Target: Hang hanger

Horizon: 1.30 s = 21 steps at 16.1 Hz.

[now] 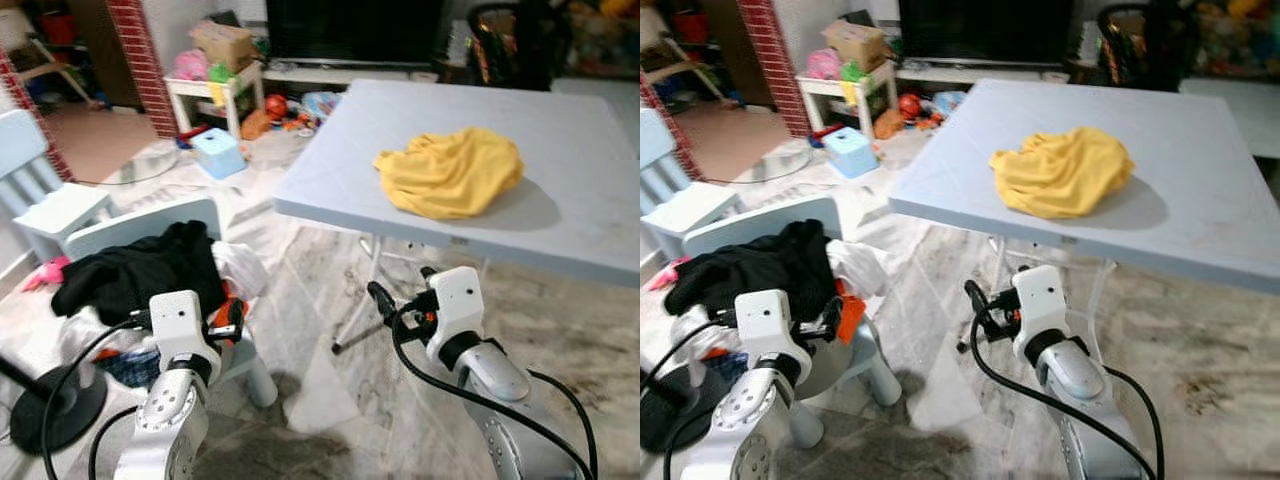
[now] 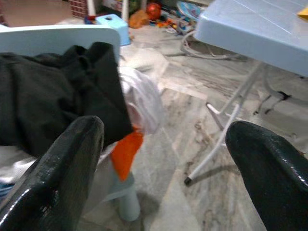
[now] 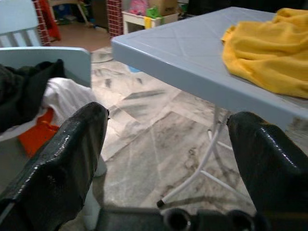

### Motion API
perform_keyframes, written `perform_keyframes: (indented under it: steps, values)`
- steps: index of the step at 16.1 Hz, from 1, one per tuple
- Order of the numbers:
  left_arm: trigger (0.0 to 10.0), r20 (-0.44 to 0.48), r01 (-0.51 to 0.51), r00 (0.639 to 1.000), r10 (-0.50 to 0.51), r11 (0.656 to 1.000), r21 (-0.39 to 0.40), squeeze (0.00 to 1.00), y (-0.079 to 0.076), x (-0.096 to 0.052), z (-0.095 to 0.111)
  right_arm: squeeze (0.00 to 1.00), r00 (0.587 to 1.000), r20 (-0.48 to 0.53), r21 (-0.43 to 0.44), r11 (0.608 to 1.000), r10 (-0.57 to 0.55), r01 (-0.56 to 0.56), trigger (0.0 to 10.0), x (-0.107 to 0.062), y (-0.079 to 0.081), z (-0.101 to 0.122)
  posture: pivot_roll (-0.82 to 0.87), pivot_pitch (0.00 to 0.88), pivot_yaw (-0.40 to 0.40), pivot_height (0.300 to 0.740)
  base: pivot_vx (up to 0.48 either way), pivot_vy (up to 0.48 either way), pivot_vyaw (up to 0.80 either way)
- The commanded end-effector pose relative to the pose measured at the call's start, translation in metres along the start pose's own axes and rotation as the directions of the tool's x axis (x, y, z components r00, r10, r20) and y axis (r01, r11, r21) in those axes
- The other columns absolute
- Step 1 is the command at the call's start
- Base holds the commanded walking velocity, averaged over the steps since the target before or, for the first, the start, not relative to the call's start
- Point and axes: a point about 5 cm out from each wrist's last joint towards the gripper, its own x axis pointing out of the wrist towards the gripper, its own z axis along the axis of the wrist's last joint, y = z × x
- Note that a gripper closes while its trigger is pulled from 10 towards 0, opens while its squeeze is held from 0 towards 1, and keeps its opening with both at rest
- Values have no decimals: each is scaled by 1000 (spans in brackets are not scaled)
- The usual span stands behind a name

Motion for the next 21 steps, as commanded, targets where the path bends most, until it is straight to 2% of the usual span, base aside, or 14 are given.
perform_keyframes:
  steps: [1,8,13,21]
  values:
    - [10000,-7,3,1000,-3,1000,6,0,0,2,1,0,1000,7,0,1000,-9,9,10000,0,0,3,-61,0,22,740,0,379,0]
    - [10000,-5,13,1000,-13,1000,10,0,-2,2,1,0,1000,7,0,1000,-7,7,10000,1,0,2,-57,0,21,740,0,425,0]
    - [10000,33,51,998,-52,999,16,0,-4,2,6,0,1000,7,-1,1000,-10,10,10000,1,0,2,-59,0,21,740,0,0,0]
    - [10000,42,81,996,-81,997,0,0,-6,2,8,0,1000,7,-1,1000,-11,11,10000,0,-1,3,-64,0,22,740,39,0,0]
